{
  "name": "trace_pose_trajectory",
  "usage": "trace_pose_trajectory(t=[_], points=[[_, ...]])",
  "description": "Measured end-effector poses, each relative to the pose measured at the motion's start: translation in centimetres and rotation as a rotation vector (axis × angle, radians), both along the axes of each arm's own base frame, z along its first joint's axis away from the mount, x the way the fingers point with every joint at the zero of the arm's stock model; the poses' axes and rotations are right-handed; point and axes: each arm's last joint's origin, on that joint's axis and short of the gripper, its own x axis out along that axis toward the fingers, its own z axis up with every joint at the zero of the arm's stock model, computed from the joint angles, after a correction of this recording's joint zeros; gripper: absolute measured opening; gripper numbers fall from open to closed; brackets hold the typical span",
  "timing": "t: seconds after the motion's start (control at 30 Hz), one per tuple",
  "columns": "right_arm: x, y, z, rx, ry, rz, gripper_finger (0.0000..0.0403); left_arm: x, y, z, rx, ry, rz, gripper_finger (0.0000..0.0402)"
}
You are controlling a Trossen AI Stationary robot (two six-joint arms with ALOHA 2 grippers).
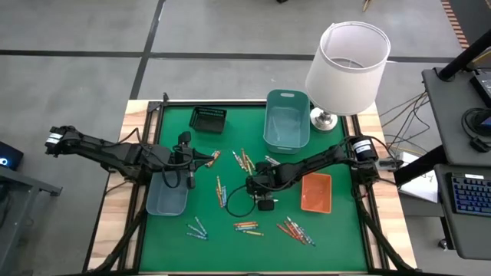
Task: Sort crayons
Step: Put the green crayon into the orange bin
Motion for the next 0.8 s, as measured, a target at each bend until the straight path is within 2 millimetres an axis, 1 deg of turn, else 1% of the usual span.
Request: trace_pose_trajectory(t=[0.13, 0.27, 0.4, 0.57, 0.8], points=[[0.0, 0.0, 0.0, -0.005, 0.000, 0.006, 0.0011, 0.0, 0.0, 0.0, 0.000, -0.001, 0.000, 0.0000], [-0.1, -0.1, 0.6, -0.006, -0.013, 0.006, 0.0010, 0.0, 0.0, 0.1, -0.001, -0.006, 0.000, 0.0000], [-0.5, -0.3, 1.7, -0.020, -0.026, -0.006, 0.0009, 0.0, 0.0, 0.1, -0.003, -0.012, 0.000, 0.0000], [-0.8, -0.4, 3.8, -0.009, -0.080, -0.018, 0.0009, 0.1, 0.0, 0.2, -0.005, -0.022, 0.000, 0.0000], [-1.8, -0.5, 6.0, 0.006, -0.093, -0.035, 0.0009, 0.1, 0.0, 0.3, -0.009, -0.038, 0.000, 0.0000]])
